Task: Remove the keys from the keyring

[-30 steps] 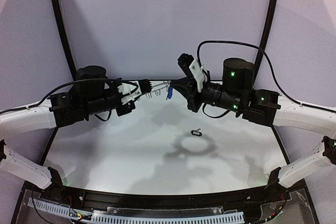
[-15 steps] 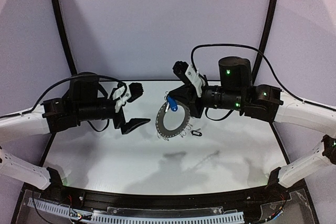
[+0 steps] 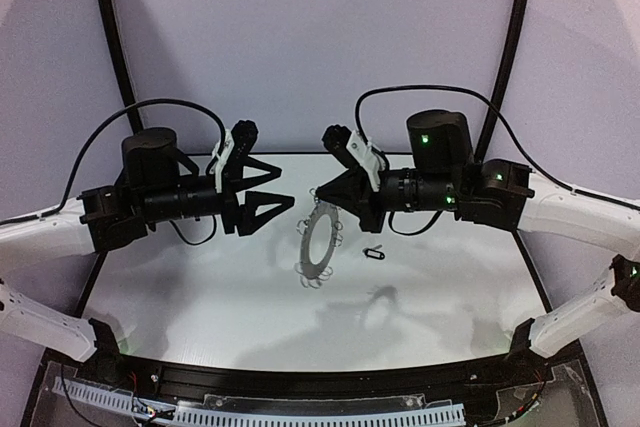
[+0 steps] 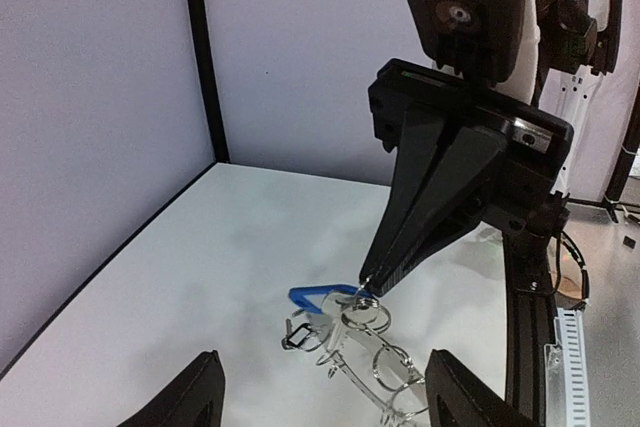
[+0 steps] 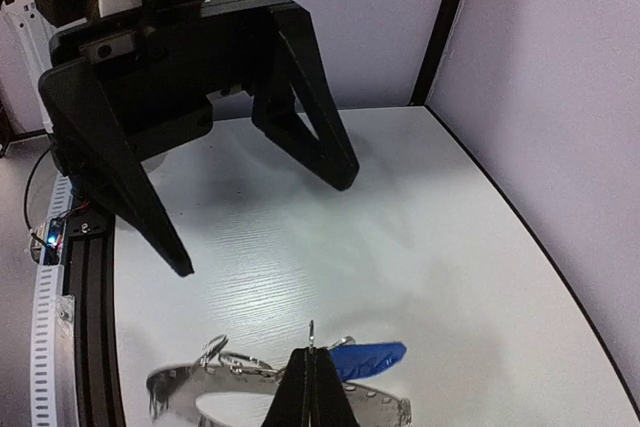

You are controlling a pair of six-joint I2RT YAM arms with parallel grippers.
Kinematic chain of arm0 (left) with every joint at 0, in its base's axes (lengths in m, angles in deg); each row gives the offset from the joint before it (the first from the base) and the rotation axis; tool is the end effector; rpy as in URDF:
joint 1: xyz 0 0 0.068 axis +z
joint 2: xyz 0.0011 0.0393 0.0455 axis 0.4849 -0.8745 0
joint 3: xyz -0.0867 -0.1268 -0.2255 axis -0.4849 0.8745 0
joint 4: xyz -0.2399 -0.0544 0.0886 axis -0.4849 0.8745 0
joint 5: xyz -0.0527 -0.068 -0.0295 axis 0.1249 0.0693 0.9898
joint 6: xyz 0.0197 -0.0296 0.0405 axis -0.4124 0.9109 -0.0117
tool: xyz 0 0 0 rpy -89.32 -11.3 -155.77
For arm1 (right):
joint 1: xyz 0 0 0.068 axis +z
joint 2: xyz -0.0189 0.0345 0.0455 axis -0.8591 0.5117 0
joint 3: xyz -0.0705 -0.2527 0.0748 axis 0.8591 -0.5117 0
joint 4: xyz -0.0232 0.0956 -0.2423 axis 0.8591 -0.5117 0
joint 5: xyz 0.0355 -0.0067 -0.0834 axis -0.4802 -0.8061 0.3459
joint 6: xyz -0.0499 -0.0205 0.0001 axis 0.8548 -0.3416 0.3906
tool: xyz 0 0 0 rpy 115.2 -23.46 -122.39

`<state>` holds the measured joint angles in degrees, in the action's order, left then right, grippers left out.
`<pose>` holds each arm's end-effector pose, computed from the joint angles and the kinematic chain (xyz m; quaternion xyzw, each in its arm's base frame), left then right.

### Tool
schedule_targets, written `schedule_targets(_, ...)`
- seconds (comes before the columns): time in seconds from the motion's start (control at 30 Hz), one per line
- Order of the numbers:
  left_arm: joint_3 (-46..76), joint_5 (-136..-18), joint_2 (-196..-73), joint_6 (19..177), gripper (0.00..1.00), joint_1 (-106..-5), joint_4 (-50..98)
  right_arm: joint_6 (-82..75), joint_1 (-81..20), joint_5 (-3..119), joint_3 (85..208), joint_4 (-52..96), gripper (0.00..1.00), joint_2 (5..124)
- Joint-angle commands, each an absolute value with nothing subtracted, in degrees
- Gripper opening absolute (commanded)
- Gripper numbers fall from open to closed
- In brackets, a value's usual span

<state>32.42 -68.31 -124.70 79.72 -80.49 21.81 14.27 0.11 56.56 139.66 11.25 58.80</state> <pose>0.1612 -0.2194 0.3515 0.4484 0.5986 -0.3494 0.5644 0.1518 0.2668 0.3657 -0.5003 0.6351 0.2977 0.5076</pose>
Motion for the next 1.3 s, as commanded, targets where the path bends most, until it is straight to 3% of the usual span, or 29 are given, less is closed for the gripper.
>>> schedule_targets(0.0,30.8,-64.2,-125.8,84.3,0.69,-80.2,21.6,11.3,0.5,55.1,143.0,11.4,0.0,60.4)
schedule_targets(0.47,29.6,-66.3,-128.5,82.7,0.65,-80.2,21.9,7.9,0.5,61.5,147.0,7.7,0.0,63.3)
schedule_targets(1.03,25.1,-68.4,-135.0,78.6,0.45,-80.2,23.4,6.2,0.5,63.1,149.3,4.4,0.0,63.7)
schedule_targets(1.27,24.4,-69.5,-135.5,75.9,0.29,-80.2,24.8,6.8,0.5,60.4,149.0,4.9,0.0,63.2)
